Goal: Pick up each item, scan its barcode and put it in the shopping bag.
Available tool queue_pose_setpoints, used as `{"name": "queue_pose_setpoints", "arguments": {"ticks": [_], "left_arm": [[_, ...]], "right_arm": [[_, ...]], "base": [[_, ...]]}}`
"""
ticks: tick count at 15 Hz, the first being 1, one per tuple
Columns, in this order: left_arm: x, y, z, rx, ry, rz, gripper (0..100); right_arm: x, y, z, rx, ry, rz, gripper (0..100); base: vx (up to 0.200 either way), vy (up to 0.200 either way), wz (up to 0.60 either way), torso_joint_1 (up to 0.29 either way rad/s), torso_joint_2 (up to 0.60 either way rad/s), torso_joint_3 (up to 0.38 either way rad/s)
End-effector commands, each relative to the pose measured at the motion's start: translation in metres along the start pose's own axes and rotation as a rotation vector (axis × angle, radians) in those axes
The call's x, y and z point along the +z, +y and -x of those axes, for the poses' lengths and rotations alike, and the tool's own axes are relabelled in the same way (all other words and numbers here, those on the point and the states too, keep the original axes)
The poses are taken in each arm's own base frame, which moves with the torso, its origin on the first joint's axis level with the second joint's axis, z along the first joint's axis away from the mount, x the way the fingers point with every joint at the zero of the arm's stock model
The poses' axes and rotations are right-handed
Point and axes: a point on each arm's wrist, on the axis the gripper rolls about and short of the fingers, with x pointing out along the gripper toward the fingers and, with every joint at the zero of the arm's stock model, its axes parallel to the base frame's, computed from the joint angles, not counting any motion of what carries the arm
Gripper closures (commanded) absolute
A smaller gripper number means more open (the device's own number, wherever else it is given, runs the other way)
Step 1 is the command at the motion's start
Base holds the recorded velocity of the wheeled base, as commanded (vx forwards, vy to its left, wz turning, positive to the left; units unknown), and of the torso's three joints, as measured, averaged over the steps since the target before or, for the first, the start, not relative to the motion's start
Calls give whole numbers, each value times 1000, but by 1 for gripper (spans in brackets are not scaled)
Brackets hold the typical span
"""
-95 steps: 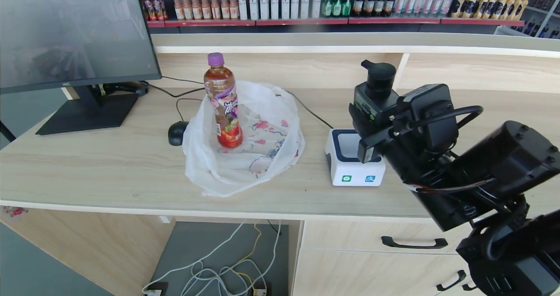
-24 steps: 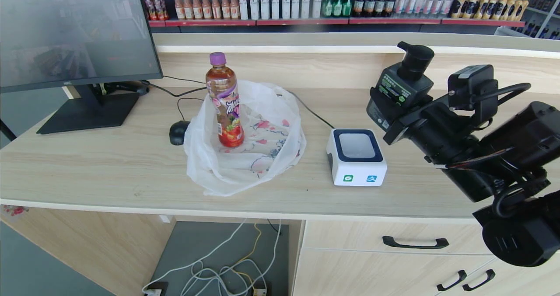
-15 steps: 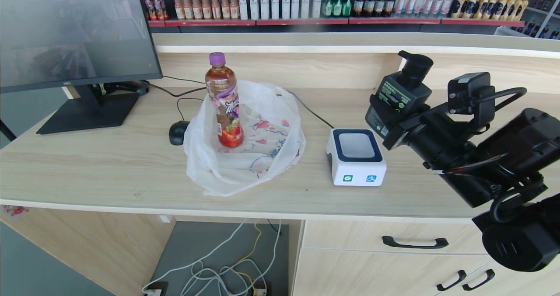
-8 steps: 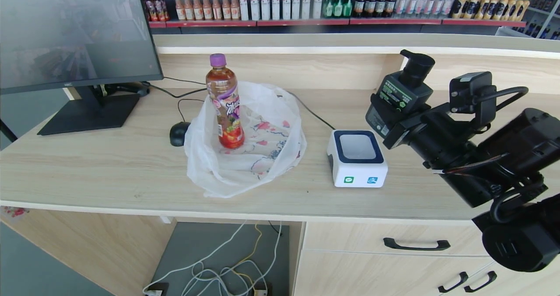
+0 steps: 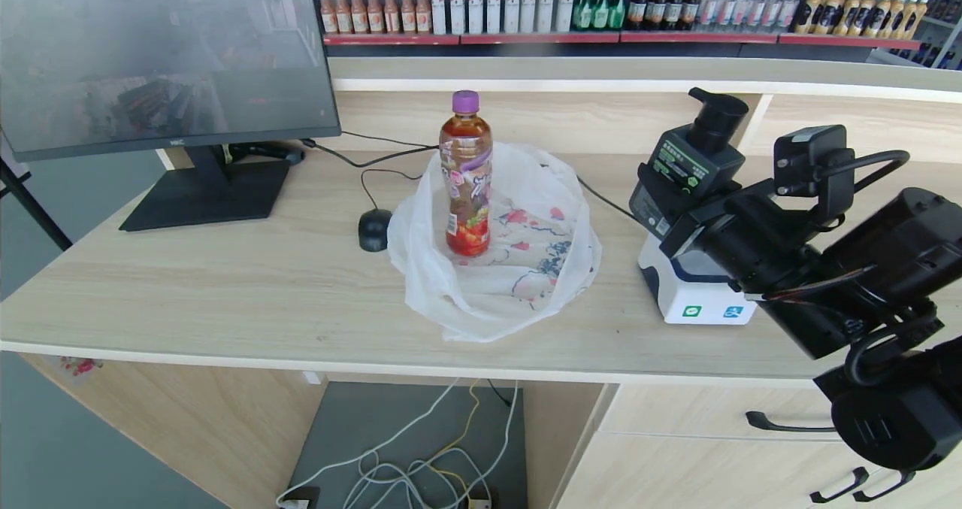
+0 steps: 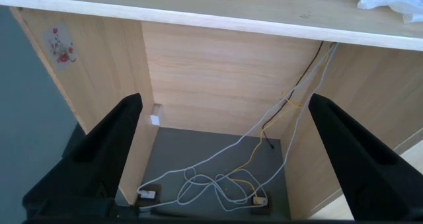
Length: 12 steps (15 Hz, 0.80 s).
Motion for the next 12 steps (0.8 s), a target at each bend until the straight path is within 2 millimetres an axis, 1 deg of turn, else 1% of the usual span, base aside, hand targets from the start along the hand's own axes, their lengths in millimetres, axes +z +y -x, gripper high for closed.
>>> {"name": "queue_pose_setpoints", "arguments": {"ticks": [1, 3, 6, 9, 12], "left_arm": [[0, 0, 0, 0, 0, 0, 0], [0, 0, 0, 0, 0, 0, 0], [0, 0, 0, 0, 0, 0, 0], [0, 0, 0, 0, 0, 0, 0], [0, 0, 0, 0, 0, 0, 0]], "right_arm": [[2, 0, 0, -1, -5, 0, 100], [2, -1, -1, -2, -8, 1, 100], [0, 0, 1, 0, 1, 0, 100], [-6, -3, 6, -10, 32, 4, 100], [-6, -4, 7, -70, 42, 6, 100]], "base": [[0, 200, 0, -7, -2, 2], [0, 200, 0, 0, -2, 2], [0, 0, 0, 0, 0, 0], [0, 0, 0, 0, 0, 0], [0, 0, 0, 0, 0, 0]]}}
